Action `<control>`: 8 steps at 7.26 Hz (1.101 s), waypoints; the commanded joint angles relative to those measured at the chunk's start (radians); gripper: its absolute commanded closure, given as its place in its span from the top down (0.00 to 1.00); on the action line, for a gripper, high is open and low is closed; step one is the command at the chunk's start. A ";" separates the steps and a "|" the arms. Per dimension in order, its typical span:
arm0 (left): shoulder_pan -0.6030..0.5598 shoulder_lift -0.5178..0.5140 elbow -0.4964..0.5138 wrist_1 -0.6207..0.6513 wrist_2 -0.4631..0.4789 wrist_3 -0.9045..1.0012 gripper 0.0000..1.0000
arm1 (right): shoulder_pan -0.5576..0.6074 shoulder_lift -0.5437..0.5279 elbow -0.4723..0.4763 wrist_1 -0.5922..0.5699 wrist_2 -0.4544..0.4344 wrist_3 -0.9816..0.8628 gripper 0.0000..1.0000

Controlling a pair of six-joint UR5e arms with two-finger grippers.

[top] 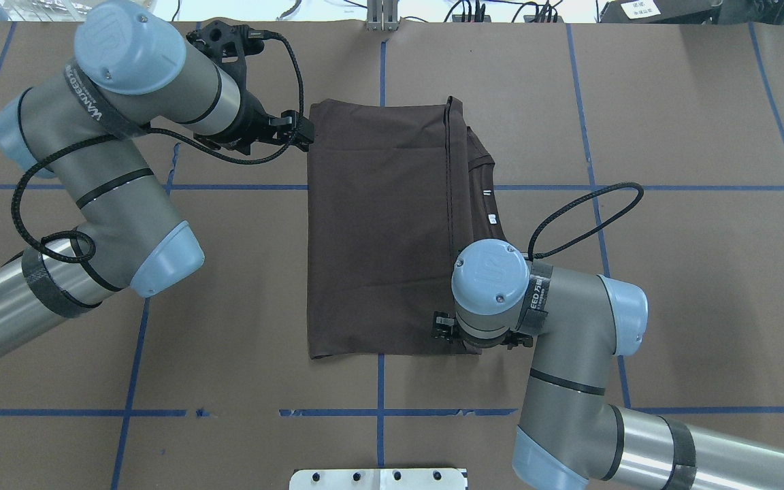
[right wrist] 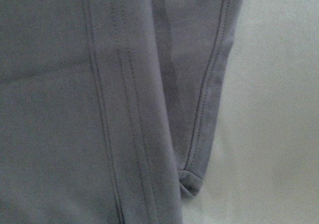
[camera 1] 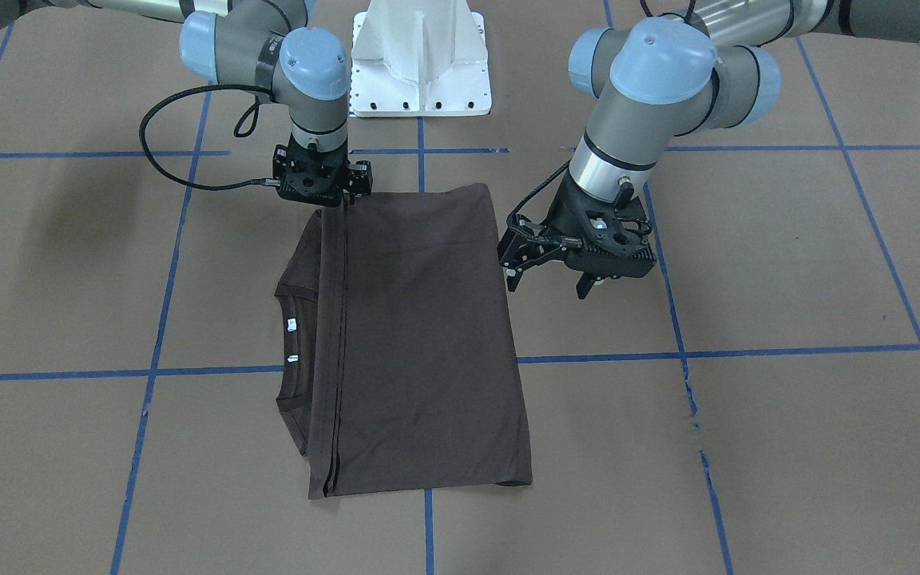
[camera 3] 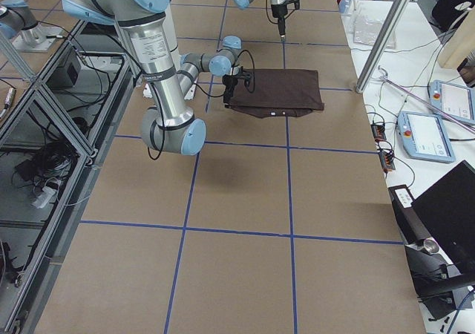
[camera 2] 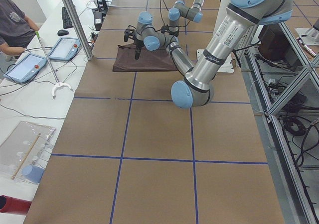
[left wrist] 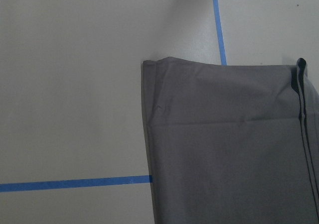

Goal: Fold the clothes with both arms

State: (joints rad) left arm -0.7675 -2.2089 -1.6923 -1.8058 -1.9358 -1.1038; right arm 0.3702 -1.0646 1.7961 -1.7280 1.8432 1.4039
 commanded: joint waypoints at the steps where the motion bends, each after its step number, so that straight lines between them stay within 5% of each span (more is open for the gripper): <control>1: 0.007 0.000 0.002 -0.001 0.000 -0.001 1.00 | 0.001 -0.005 -0.004 -0.015 0.010 0.001 1.00; 8: 0.010 -0.002 0.002 -0.006 -0.002 -0.002 1.00 | 0.041 -0.006 0.006 -0.122 0.027 -0.002 1.00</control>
State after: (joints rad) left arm -0.7579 -2.2098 -1.6918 -1.8097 -1.9374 -1.1067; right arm 0.3950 -1.0690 1.8014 -1.8392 1.8697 1.4032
